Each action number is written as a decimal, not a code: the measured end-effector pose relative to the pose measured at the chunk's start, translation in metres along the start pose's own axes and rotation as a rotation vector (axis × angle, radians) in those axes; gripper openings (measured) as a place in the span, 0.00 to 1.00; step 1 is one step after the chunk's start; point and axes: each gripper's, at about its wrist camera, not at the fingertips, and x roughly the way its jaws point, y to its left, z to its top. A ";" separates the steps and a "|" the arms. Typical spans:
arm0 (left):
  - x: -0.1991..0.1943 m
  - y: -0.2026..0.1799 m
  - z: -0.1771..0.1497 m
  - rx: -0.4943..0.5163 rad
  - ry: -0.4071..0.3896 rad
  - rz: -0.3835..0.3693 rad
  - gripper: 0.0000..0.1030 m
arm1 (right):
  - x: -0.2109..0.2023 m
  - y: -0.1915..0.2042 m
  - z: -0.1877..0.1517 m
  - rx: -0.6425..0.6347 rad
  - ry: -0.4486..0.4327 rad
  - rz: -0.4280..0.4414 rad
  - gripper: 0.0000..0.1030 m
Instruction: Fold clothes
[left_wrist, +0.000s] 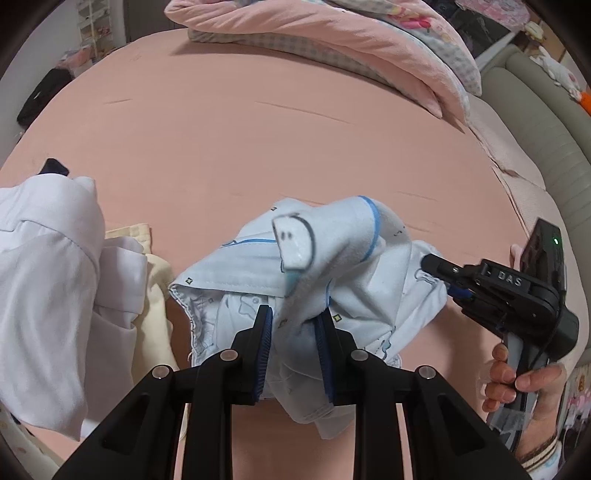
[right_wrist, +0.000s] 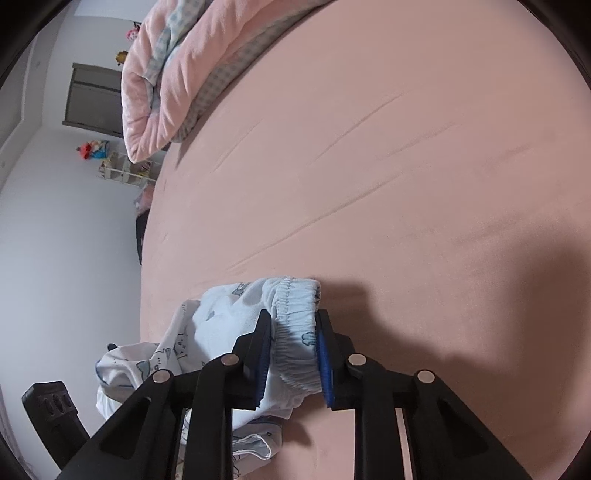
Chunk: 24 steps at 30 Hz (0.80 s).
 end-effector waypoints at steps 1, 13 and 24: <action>-0.001 0.001 0.001 -0.008 -0.005 -0.002 0.20 | -0.003 0.000 -0.001 0.001 -0.012 0.008 0.20; -0.050 0.020 0.009 -0.064 -0.120 0.002 0.14 | -0.046 0.052 -0.001 -0.108 -0.100 -0.015 0.19; -0.078 0.020 0.006 -0.050 -0.123 -0.071 0.13 | -0.104 0.112 -0.013 -0.242 -0.166 -0.032 0.18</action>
